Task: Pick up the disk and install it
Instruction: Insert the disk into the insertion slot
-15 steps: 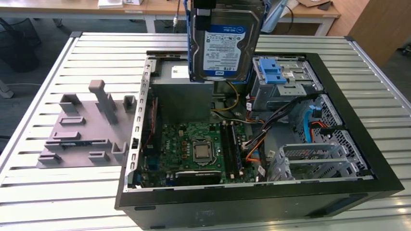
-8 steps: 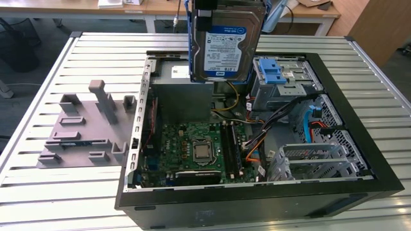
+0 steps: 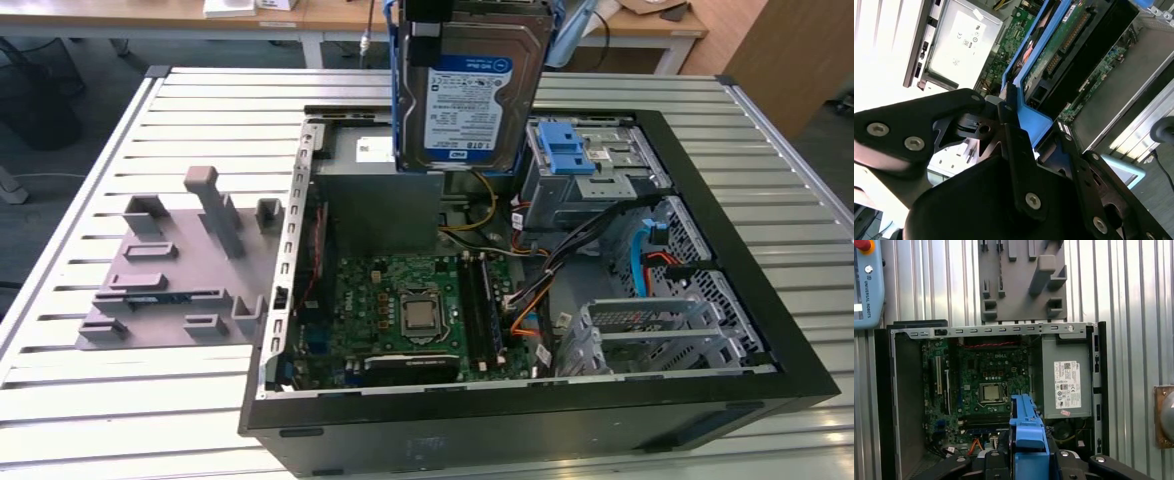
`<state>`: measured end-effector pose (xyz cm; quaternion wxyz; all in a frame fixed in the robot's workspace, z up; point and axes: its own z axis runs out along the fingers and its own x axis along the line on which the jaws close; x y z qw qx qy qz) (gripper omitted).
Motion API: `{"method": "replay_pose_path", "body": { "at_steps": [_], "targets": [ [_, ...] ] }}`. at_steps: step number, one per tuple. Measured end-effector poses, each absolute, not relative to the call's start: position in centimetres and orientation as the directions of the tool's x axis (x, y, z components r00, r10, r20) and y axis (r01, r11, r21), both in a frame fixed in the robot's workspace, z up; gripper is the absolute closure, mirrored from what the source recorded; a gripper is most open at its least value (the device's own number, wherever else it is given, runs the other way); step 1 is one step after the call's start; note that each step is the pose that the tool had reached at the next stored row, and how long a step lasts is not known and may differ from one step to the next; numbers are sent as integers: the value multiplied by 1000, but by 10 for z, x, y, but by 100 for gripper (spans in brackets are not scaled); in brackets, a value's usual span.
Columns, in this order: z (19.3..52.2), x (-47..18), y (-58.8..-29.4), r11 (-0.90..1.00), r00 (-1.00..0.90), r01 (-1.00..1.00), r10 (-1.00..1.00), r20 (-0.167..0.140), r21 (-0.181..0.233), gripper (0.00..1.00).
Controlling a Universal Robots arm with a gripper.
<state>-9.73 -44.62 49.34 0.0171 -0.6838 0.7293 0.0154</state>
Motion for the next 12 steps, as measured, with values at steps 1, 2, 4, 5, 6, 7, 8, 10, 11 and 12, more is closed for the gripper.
{"method": "replay_pose_path", "body": {
  "at_steps": [1,2,4,5,6,7,8,10,11,12],
  "targets": [
    [493,-97,-447,64,-64,-998,-997,-46,-1,64],
    [493,-97,-447,64,-64,-998,-997,-45,-1,64],
    [493,-97,-449,64,-64,-998,-997,-45,-1,64],
    [493,-97,-449,64,-64,-998,-997,-45,-1,64],
    [493,-97,-450,64,-64,-998,-997,-45,-1,64],
    [493,-97,-450,64,-64,-998,-997,-45,-1,64],
    [493,-97,-451,64,-64,-998,-997,-45,-1,64],
    [493,-97,-452,64,-64,-998,-997,-45,-1,64],
    [493,-97,-453,64,-64,-998,-997,-45,-1,64],
    [493,-97,-454,64,-64,-998,-997,-45,-1,64]
  ]
}}
